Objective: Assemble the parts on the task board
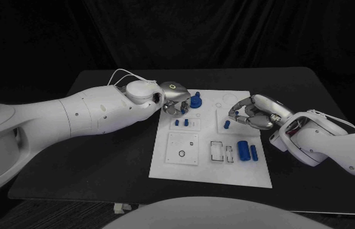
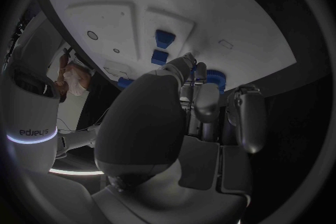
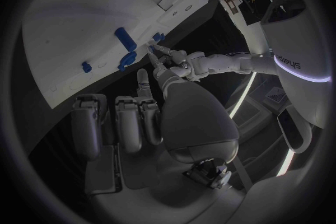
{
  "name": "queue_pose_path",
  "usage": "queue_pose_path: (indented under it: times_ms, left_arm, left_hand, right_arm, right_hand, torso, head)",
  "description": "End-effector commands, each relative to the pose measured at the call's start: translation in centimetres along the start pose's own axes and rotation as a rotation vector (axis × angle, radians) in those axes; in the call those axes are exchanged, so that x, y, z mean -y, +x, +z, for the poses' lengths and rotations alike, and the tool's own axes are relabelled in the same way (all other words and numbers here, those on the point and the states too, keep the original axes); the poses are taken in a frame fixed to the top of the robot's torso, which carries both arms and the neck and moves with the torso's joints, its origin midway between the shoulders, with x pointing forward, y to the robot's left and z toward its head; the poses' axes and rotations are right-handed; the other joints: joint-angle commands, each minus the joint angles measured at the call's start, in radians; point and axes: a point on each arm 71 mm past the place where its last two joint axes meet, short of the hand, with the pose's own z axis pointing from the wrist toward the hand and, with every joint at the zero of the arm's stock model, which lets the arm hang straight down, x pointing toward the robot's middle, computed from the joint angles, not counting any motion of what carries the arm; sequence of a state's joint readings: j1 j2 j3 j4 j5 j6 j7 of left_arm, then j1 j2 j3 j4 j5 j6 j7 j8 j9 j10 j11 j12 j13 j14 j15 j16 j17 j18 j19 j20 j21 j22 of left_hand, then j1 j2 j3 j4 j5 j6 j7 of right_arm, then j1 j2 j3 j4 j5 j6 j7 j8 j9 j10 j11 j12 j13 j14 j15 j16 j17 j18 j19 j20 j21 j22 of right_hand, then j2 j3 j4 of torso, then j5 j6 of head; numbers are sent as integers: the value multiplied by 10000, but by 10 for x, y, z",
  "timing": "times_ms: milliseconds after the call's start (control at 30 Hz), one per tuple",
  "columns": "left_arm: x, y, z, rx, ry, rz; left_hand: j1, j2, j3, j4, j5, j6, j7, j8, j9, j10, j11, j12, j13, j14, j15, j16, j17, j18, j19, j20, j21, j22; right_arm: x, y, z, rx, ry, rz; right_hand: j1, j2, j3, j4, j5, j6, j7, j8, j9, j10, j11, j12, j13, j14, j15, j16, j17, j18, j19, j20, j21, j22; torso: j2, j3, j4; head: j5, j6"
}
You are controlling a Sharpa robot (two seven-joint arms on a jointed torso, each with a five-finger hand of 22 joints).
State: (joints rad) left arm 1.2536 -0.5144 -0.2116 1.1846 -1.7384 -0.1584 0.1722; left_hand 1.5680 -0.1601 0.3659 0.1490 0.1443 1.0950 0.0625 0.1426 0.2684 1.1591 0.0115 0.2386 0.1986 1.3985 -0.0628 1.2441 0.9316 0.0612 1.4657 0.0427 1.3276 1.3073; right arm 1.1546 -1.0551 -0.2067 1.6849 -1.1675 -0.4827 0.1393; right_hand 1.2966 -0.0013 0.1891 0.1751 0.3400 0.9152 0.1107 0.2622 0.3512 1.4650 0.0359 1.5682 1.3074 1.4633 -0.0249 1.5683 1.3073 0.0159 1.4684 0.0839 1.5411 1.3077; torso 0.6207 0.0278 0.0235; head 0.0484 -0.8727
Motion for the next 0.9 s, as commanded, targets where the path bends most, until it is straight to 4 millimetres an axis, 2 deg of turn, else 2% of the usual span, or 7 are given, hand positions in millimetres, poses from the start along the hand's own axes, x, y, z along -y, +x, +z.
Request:
queue_pose_path:
  times_ms: [33, 900]
  left_arm:
    - [3, 0, 1, 192, 61, -50]
    - [3, 2, 6, 74, -22, -60]
  left_hand:
    - [-14, -5, 76, -11, 27, -83, -12, -43, -17, 84, -31, -42, 3, -103, -10, -80, -65, -85, 184, -36, -54, 1940]
    - [94, 11, 146, -97, 142, -139, -1, -96, -30, 141, -15, -116, 4, -263, 1, -328, -443, -50, 107, -29, -239, 1890]
  right_arm:
    - [0, 1, -1, -70, 78, -20]
    - [1, 2, -1, -129, 150, -14]
  right_hand:
    - [77, -4, -43, -17, 51, 46, -12, -39, -9, 1058, -9, 26, 2634, 1075, -10, 25, 2635, -42, 759, 14, -44, 2476]
    - [88, -1, -42, -21, 53, 53, -14, -37, -9, 1058, -12, 26, 2634, 1075, -12, 25, 2635, -38, 751, 13, -55, 2471]
  torso:
    - [3, 0, 0]
    - [-3, 2, -4]
  head:
    - [-1, 1]
    - [-22, 1]
